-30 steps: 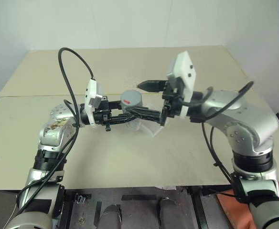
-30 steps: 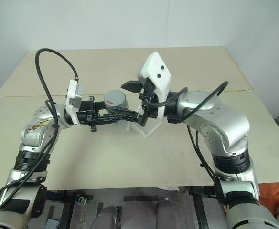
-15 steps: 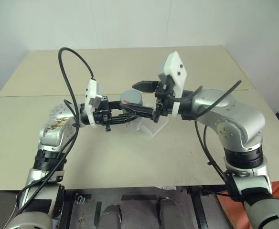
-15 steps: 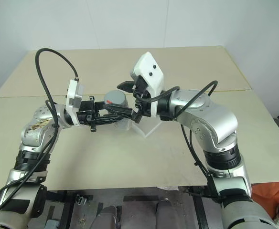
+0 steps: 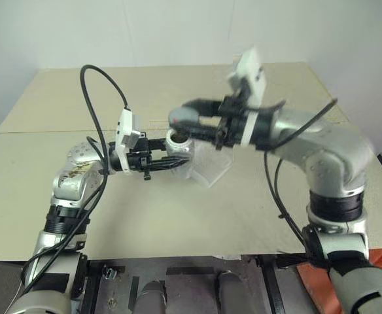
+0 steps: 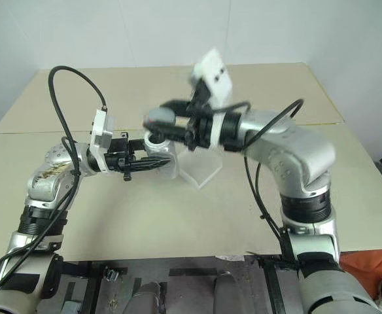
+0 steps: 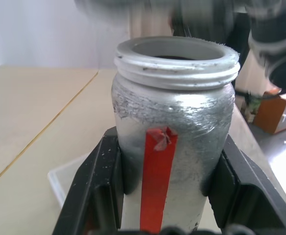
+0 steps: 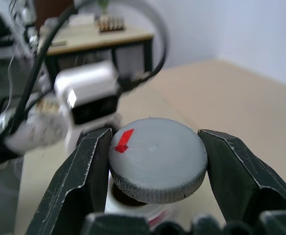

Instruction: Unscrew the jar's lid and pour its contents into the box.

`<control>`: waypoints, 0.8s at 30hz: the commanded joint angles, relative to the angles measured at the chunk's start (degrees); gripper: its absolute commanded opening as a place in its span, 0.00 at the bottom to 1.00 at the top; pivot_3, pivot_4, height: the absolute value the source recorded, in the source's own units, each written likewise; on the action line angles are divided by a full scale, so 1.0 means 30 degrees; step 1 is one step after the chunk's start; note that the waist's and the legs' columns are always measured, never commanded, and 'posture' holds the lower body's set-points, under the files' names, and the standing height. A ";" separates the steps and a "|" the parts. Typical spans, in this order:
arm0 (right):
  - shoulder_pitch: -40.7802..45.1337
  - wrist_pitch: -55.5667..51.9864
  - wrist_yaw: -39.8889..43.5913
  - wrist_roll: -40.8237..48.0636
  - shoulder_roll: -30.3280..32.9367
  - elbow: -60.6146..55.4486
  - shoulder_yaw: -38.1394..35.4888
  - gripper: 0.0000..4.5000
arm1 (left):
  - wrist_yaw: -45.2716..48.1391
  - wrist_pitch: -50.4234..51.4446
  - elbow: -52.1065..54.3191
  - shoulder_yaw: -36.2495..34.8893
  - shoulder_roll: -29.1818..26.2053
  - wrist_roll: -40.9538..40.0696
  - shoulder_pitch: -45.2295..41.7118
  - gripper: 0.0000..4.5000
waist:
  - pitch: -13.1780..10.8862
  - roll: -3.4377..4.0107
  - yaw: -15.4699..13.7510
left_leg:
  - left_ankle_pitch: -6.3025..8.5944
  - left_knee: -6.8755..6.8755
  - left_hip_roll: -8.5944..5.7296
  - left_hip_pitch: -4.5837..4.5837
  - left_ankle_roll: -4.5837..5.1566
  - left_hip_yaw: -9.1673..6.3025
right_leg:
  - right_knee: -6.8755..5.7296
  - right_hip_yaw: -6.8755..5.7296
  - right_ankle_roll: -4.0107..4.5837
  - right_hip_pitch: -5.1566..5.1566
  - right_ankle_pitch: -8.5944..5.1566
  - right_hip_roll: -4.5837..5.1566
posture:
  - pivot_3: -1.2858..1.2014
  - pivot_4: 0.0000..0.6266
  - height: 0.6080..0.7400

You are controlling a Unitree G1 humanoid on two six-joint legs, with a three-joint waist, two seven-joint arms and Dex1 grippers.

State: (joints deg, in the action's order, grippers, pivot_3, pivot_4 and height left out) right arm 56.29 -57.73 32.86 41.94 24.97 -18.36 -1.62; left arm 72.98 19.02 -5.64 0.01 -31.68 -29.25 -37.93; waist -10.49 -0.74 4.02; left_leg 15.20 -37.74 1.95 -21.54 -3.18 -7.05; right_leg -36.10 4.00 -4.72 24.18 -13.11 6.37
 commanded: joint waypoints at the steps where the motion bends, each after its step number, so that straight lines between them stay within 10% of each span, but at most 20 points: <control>1: 0.0073 0.0183 -0.0870 -0.0214 0.1040 -0.0057 -0.1721 0.61 | -0.0164 -0.0213 0.0597 -0.0702 -0.0521 -0.0147 0.0177 0.42 | 0.0000 0.0000 -0.0027 | 0.0000 0.0001 0.0001 -0.0002 0.0000 -0.0001 | 0.0000 -0.0001 0.0000 -0.0002 0.0000 0.0001 | 0.52 0.24 1.00; 18: -1.1386 0.4158 -0.5802 -0.8186 0.1850 0.1064 -0.1049 0.61 | -0.5721 -0.0471 0.0113 -0.1819 -0.0056 0.1285 -0.0127 0.42 | -0.0006 0.0009 0.0028 | 0.0001 0.0002 -0.0003 0.0024 0.0003 0.0019 | 0.0002 0.0016 0.0003 -0.0004 0.0000 0.0002 | 0.52 0.24 1.00; 24: -1.2032 0.4093 -0.5386 -0.9022 0.1904 0.1394 -0.0447 0.99 | -0.9107 -0.1226 -0.0360 -0.1202 0.1227 0.3478 -0.0848 0.42 | -0.0005 0.0008 -0.0045 | -0.0001 -0.0004 -0.0006 0.0011 0.0000 0.0014 | 0.0014 0.0010 0.0001 -0.0009 0.0001 0.0004 | 0.52 0.24 1.00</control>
State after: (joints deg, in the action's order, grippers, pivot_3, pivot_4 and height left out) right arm 20.30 -46.56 16.09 15.45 29.82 -11.83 -2.26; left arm 48.62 18.06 -6.99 -3.42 -28.35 -21.11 -38.10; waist -10.50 -0.72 3.89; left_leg 15.20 -37.75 1.93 -21.50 -3.18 -7.01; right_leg -36.06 4.03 -4.71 24.15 -13.11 6.39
